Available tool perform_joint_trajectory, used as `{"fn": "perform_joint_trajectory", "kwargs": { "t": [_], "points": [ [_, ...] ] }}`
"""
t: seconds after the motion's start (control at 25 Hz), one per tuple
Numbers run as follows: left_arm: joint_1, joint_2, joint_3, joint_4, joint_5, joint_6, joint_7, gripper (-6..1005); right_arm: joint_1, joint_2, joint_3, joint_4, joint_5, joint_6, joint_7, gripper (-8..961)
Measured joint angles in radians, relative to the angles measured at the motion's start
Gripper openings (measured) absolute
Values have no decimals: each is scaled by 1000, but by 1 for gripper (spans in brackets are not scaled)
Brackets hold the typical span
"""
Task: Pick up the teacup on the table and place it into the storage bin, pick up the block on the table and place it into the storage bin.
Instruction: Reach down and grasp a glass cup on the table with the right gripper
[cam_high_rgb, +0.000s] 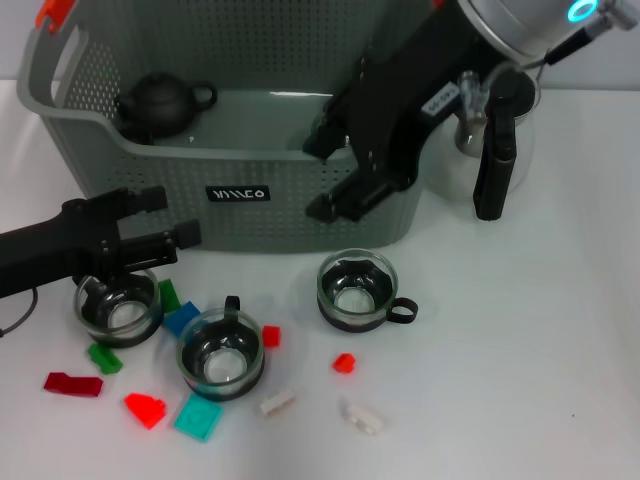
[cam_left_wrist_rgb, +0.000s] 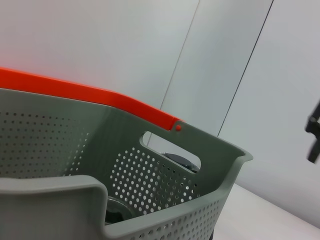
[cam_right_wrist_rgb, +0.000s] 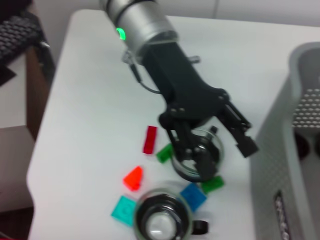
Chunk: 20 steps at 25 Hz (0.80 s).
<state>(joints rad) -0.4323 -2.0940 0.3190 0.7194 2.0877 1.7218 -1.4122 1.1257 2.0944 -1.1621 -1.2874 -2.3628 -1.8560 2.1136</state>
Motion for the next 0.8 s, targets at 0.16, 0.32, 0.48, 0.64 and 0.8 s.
{"fn": "perform_joint_trajectory", "kwargs": {
  "t": [0.16, 0.32, 0.48, 0.64, 0.8],
  "points": [
    [0, 0, 0, 0, 0, -1, -2, 859, -11, 3, -41, 50, 2, 6, -20, 649],
    [0, 0, 0, 0, 0, -1, -2, 859, -13, 3, -120, 163, -23, 66, -24, 649],
    [0, 0, 0, 0, 0, -1, -1, 859, -14, 4, -200, 249, -56, 139, -25, 646],
    [1, -2, 0, -1, 0, -1, 1, 859, -14, 5, -276, 320, -67, 204, -22, 644],
    [2, -3, 0, -9, 0, -6, 2, 859, -14, 6, -323, 375, -67, 235, -22, 644]
  ]
}}
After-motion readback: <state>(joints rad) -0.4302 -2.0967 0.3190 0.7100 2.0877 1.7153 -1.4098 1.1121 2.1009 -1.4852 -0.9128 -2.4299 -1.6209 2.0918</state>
